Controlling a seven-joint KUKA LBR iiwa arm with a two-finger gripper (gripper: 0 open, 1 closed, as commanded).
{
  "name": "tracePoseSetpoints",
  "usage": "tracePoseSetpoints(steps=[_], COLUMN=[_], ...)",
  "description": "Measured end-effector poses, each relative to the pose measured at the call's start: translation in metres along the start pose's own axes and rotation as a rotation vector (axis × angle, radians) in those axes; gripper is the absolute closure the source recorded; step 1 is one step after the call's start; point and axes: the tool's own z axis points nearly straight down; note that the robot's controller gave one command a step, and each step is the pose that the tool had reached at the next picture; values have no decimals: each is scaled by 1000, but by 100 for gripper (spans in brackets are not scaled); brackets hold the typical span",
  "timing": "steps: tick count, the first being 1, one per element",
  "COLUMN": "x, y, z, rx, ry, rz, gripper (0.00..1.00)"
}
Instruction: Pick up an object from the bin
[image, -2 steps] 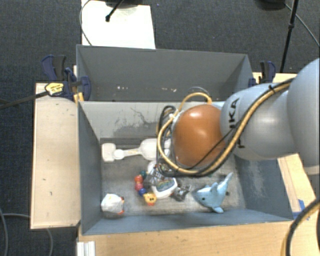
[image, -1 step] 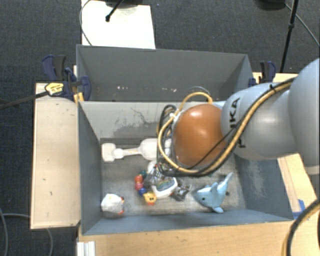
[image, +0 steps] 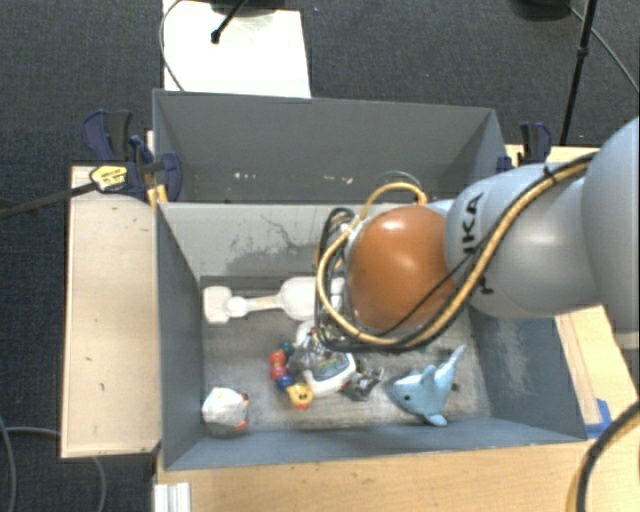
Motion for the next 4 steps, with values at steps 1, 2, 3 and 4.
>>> tracePoseSetpoints(steps=[1, 2, 3, 4], x=[1, 2, 1, 2], y=[1, 1, 1, 1], z=[-13, -30, -43, -62], rx=[-4, -3, -4, -4], ry=[6, 7, 8, 8], rz=[3, 6, 4, 6], gripper=[100, 100, 100, 100])
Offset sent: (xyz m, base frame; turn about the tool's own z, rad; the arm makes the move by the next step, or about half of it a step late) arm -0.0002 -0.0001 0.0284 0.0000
